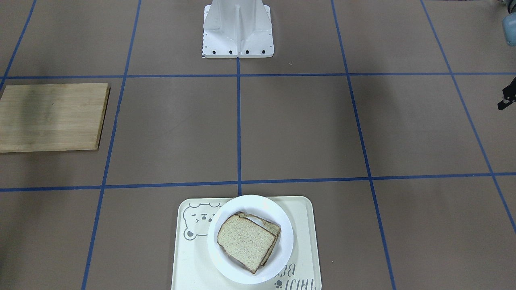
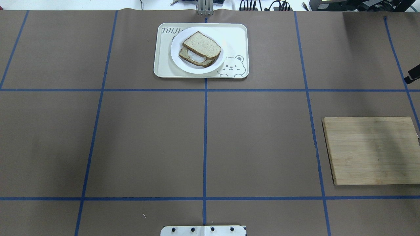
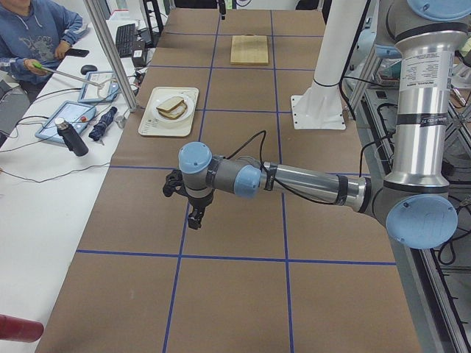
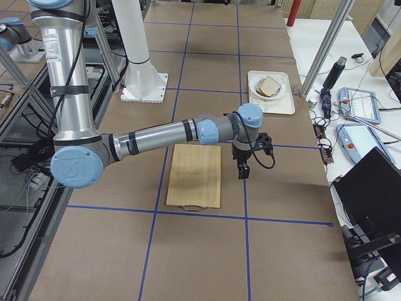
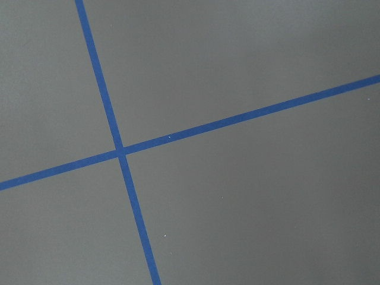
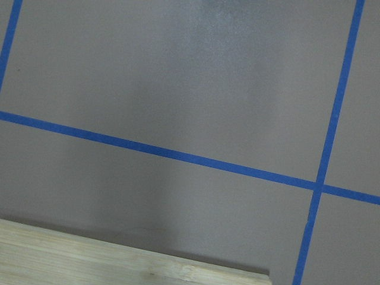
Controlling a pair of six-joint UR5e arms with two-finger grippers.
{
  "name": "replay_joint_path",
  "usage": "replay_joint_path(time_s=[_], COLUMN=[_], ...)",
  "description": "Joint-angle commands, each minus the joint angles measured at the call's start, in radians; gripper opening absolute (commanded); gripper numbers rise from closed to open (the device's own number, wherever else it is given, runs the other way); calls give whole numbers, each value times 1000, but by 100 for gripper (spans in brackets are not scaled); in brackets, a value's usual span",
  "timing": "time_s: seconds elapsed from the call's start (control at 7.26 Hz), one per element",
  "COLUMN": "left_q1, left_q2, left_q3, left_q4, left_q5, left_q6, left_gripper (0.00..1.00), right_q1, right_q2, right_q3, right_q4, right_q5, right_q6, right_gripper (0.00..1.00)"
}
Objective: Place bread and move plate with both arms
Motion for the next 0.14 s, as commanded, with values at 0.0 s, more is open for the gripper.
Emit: replay_joint_path(time_s=[0.0], left_q1=[1], left_q2=[-1], left_q3=[3], left_q4=[-3], left_q5=[0], left_q6=[0], left_gripper=[99], right_q1=[0], right_q2=[9], right_q3=[0], right_q4=[0], right_q5=[-4], right_q6=[1], right_gripper=[100])
